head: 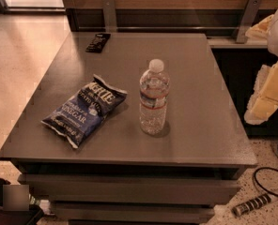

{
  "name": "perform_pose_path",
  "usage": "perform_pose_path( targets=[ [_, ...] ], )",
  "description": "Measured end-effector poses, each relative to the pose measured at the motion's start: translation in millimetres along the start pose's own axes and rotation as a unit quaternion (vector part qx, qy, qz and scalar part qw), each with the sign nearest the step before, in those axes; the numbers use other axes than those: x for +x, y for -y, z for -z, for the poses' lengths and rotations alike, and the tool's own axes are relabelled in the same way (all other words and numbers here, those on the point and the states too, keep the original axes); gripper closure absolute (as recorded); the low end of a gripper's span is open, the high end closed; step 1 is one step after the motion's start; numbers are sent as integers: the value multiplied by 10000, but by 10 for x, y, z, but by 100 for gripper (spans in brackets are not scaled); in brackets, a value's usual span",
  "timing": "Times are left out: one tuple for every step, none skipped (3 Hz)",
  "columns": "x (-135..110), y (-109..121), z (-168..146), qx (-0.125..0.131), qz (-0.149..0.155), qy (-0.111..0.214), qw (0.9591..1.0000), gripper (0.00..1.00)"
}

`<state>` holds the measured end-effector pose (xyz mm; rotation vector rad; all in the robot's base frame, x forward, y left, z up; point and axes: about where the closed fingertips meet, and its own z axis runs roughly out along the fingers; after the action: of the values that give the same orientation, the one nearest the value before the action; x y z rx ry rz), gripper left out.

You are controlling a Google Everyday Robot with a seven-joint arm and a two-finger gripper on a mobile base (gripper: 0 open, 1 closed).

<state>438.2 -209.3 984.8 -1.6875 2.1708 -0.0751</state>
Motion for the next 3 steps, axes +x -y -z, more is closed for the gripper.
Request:
perform_pose_path(
  targets=[
    [13, -5, -308, -153, -61, 1137, 9934, 0],
    [-60, -56, -516, -337, -66, 2110, 9769, 0],
    [-290, -194, -704, -718, -79, 3229, 9437, 0]
  ],
)
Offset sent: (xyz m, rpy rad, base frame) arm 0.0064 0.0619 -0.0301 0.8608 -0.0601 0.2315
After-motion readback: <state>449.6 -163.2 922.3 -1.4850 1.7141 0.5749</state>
